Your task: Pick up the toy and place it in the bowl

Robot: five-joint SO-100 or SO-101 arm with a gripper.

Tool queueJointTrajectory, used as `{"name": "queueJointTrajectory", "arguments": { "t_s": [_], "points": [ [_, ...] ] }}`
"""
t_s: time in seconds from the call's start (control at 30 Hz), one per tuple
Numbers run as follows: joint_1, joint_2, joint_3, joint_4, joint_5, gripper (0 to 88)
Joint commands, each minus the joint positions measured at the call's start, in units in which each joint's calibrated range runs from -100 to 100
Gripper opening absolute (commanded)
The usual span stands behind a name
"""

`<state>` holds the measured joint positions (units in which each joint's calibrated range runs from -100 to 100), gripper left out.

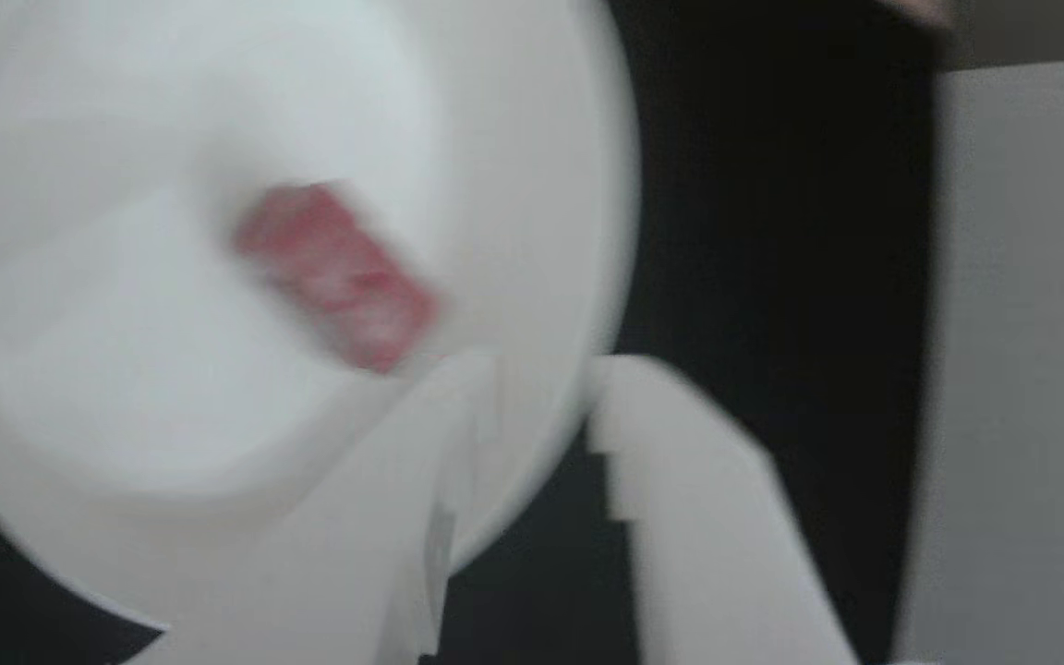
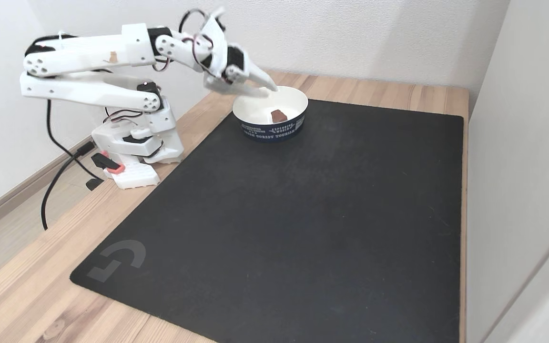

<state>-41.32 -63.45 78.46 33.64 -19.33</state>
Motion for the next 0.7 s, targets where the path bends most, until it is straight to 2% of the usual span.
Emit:
{"name": "queueJointTrajectory", "arguments": {
  "t_s": [0.0, 0.13, 0.27, 0.6, 0.67],
  "points": [
    [6.32, -6.21, -3.25, -3.75, 0.33, 2.5],
    [17.61, -16.29, -0.27, -4.18, 1.06, 2.2],
    [24.22, -26.3, 4.96, -3.92, 6.39, 2.2],
    [33.59, -35.8, 21.0, -2.91, 6.49, 2.2],
    [35.01, -35.89, 21.0, -1.47, 8.37, 2.2]
  ]
}}
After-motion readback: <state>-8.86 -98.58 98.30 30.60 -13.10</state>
